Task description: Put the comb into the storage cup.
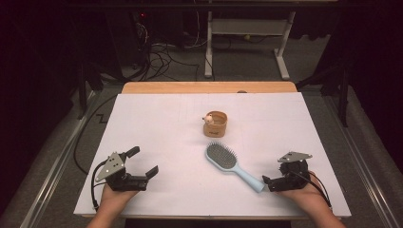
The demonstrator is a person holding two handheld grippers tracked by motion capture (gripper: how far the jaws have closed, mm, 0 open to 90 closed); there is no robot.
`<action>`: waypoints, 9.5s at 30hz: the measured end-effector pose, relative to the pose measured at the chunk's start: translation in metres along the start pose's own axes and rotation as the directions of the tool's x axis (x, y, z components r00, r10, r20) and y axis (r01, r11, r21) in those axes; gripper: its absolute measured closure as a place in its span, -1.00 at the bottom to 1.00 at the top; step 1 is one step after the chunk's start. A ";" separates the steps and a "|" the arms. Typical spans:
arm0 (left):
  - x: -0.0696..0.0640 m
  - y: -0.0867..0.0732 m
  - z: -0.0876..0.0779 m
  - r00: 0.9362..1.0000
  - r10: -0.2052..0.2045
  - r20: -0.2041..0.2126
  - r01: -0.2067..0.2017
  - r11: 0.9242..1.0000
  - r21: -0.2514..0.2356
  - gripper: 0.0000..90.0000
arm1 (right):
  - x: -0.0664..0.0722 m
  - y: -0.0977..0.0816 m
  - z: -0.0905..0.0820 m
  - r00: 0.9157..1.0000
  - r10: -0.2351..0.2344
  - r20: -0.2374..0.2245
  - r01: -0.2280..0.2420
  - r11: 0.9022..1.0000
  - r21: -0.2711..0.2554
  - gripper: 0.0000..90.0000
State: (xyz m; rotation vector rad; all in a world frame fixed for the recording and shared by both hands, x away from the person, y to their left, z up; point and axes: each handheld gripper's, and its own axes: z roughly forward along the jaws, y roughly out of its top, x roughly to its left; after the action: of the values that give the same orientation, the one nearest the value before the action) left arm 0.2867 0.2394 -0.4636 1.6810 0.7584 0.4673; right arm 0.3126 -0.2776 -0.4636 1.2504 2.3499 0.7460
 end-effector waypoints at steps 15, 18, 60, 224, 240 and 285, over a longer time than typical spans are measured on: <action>0.002 -0.001 0.002 1.000 -0.002 0.013 0.002 1.000 0.009 -0.99 | -0.009 0.010 -0.010 0.998 -0.061 -0.034 0.065 0.988 0.141 -0.99; 0.002 -0.001 0.003 1.000 -0.007 0.022 0.007 1.000 0.009 -0.99 | -0.011 0.011 -0.012 0.996 -0.070 -0.057 0.078 0.984 0.162 -0.99; 0.004 -0.002 0.000 1.000 -0.014 0.015 0.014 1.000 -0.020 -0.99 | 0.039 0.055 -0.010 0.974 -0.138 -0.180 0.165 0.975 0.147 -0.99; 0.003 -0.004 0.000 0.998 -0.015 0.065 0.017 0.999 -0.028 -0.97 | 0.107 0.171 0.093 0.951 -0.218 -0.219 0.291 0.867 0.403 -0.54; 0.004 -0.005 0.000 0.998 -0.022 0.061 0.024 0.999 -0.034 -0.99 | 0.106 0.173 0.089 0.951 -0.213 -0.226 0.288 0.874 0.392 -0.54; 0.005 -0.004 -0.002 0.998 -0.025 0.051 0.028 0.998 -0.054 -0.99 | 0.090 0.185 0.021 0.956 -0.231 -0.178 0.264 0.945 0.192 -0.53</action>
State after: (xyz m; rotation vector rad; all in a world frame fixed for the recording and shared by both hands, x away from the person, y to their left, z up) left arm 0.2876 0.2446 -0.4675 1.6242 0.7246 0.4222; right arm 0.3942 -0.1100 -0.3744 0.9762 2.7097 0.5339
